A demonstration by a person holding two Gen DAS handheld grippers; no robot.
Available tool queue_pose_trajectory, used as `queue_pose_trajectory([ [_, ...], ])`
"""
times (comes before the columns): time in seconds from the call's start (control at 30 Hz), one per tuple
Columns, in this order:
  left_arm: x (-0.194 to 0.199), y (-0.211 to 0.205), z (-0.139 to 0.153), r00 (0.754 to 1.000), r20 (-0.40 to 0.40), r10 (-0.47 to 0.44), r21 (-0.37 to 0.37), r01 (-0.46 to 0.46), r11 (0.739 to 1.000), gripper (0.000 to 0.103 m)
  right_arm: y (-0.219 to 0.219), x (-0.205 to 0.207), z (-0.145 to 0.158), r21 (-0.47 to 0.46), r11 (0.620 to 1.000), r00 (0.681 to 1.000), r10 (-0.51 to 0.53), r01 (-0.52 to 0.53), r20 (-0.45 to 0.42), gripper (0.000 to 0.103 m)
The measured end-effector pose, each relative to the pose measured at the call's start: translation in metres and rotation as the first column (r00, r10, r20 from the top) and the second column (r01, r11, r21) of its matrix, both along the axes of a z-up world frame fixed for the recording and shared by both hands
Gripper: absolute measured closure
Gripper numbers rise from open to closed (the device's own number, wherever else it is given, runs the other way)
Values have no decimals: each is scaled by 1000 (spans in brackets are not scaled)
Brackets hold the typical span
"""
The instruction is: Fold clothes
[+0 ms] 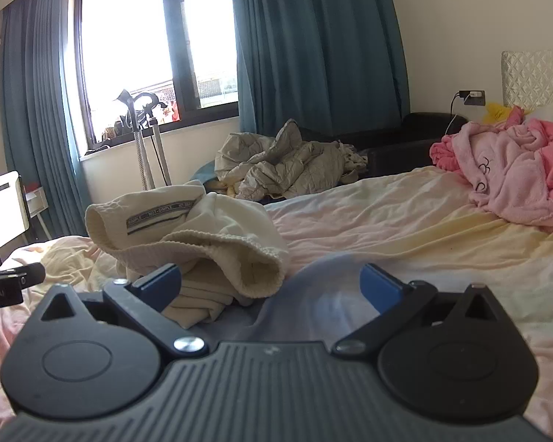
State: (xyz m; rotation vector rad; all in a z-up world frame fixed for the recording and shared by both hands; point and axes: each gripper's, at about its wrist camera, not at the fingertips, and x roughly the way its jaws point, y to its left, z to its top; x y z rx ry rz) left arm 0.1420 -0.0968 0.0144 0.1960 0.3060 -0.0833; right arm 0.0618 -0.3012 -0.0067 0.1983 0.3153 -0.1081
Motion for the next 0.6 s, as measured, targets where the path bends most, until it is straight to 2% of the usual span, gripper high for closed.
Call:
queue_pose_trajectory([
  [0.13,46,-12,-5,1000,-4,24,49,-24,999,18,-1,6,-9,43,999,999,12,-10,-31,0],
  [0.17,58,-11,-6,999,-14,37,41,-36,999,20,-1,8,-12,52,999,999,12,-10,-37,0],
  [0.23,76,-6,-7,998,-20,58,15,-57,998,33,-2,15,-18,74,997,999,13,-9,-52,0],
  [0.33,103,2,-10,995,-46,87,-38,-88,995,39,-7,25,-26,114,993,998,7,1,-64,0],
  [0.47,136,-6,-22,995,-47,86,48,-84,995,42,-14,36,-37,188,982,997,25,-11,-73,0],
  [0.5,143,-6,-22,995,-46,86,29,-85,996,48,-13,37,-40,187,982,997,35,-21,-68,0],
  [0.57,150,-4,-17,997,-33,68,-40,-69,997,72,-10,41,-44,170,985,997,47,-36,-61,0],
  [0.6,151,-3,-14,998,-25,56,-76,-57,995,90,-9,42,-46,160,986,997,52,-42,-59,0],
])
